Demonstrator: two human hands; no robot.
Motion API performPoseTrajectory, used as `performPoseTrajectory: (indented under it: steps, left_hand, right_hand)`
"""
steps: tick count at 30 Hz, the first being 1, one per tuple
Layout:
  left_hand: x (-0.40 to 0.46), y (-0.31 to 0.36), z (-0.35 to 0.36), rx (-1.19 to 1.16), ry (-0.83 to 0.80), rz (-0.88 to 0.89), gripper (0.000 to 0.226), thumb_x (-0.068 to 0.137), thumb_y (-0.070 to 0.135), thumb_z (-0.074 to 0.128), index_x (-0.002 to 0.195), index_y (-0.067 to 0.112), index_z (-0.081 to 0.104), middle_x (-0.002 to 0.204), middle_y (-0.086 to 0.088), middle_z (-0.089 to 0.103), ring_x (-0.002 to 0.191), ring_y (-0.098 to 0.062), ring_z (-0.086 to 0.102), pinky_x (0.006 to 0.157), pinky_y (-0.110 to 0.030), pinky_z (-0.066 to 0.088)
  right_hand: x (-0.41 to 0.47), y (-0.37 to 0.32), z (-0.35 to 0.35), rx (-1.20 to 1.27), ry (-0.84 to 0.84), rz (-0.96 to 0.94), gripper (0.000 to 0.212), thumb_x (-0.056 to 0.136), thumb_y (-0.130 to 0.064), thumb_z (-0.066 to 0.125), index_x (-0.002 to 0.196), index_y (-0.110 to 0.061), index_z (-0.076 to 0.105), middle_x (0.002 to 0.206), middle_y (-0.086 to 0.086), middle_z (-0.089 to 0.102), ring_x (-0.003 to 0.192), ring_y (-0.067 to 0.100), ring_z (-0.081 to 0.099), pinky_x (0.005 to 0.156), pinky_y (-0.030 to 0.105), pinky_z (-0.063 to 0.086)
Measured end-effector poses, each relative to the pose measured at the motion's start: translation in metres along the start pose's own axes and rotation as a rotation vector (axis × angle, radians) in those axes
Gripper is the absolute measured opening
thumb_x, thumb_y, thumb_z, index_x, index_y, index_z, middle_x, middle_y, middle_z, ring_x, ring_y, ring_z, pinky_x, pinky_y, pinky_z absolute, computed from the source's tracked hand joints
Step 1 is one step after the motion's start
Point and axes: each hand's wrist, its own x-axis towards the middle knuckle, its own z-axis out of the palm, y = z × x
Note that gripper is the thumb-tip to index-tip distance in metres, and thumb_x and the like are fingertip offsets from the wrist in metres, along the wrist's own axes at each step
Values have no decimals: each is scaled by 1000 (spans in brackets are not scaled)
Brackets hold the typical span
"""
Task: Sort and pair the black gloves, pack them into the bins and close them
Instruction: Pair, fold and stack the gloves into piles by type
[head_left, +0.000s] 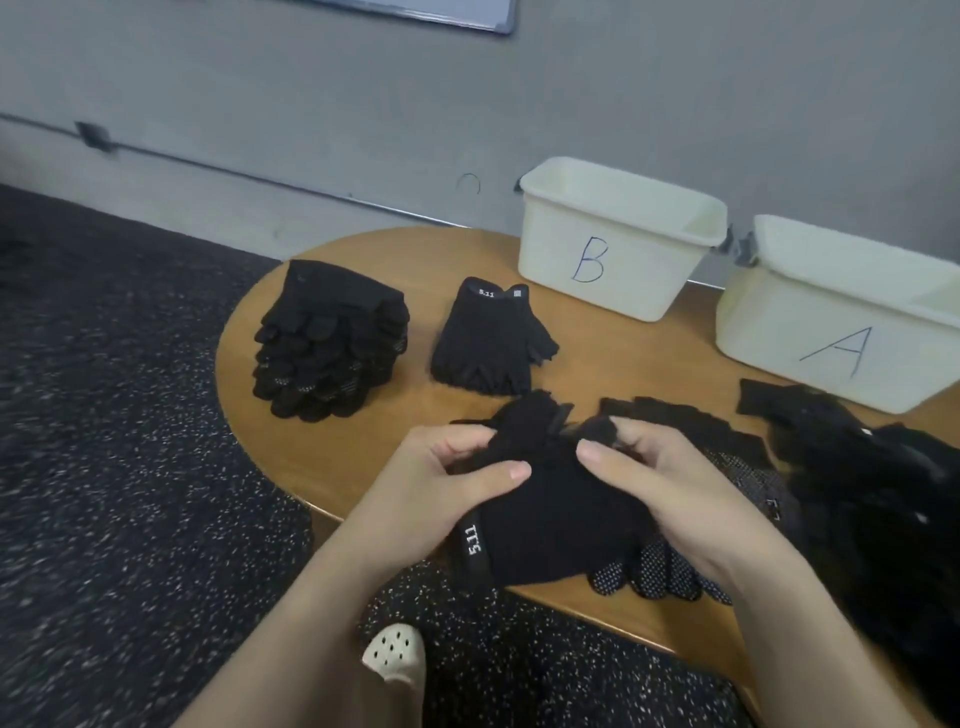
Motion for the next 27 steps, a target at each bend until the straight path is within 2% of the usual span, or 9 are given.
performPoseTrajectory:
  steps: [3,6,8,10,14,17,20,24,27]
  left_hand:
    - [-1,3,9,104,-12,-2,10,96,15,72,95,15,82,96,-7,80,92,-21,77,73,-30,59]
    - [1,3,12,155,42,-71,7,90,23,80,97,25,80,89,-3,79,81,-23,77,73,-44,63]
    - [1,4,11,179,71,-185,28,74,38,90,98,38,77,80,1,75,56,-18,69,50,-33,55]
    - [1,5,10,204,50,-266,29,69,39,93,93,40,75,76,5,73,46,-13,61,44,-23,47]
    - [4,5,10,227,144,-182,7,85,31,82,88,28,77,72,9,74,59,-2,68,54,-16,49]
    - [9,4,5,264,344,-35,5,89,28,78,86,24,78,76,6,75,64,-2,68,54,-12,47]
    - [12,1,5,352,433,50,7,93,26,75,87,24,77,83,7,78,75,-5,73,59,-13,52]
    - [22,-5,-2,563,494,58,2,95,31,73,96,30,74,86,15,74,85,3,68,70,-14,53]
    - [29,-10,-8,694,475,33,7,95,33,72,102,31,73,84,17,68,87,11,62,68,-5,45]
  right_hand:
    - [5,5,-1,-103,52,-6,24,96,-43,68,98,-21,79,100,3,80,93,23,77,81,41,63]
    - [4,11,-8,-208,127,-92,20,101,-32,64,88,-25,78,90,-1,79,84,17,77,71,31,61]
    - [1,16,-14,-266,200,-120,22,99,-31,65,83,-22,76,85,-2,78,79,14,76,67,31,58]
    - [-2,22,-17,-309,274,-137,28,97,-35,65,81,-13,73,80,1,76,76,17,74,70,43,56]
    - [2,22,-11,-377,405,-212,30,96,-36,65,81,-11,72,78,-1,74,76,15,71,70,43,53]
    - [11,21,-6,-360,492,-259,31,96,-37,64,80,-11,71,78,0,72,78,19,70,70,46,55]
    - [24,19,-1,-357,519,-268,28,96,-38,64,78,-17,70,76,-3,73,77,17,69,68,46,56]
    - [43,25,-1,-555,481,-169,29,98,-38,64,83,-14,69,79,0,72,81,21,68,73,45,56]
    - [50,29,0,-713,481,-53,32,96,-40,68,76,-17,60,72,0,63,71,23,61,65,41,54]
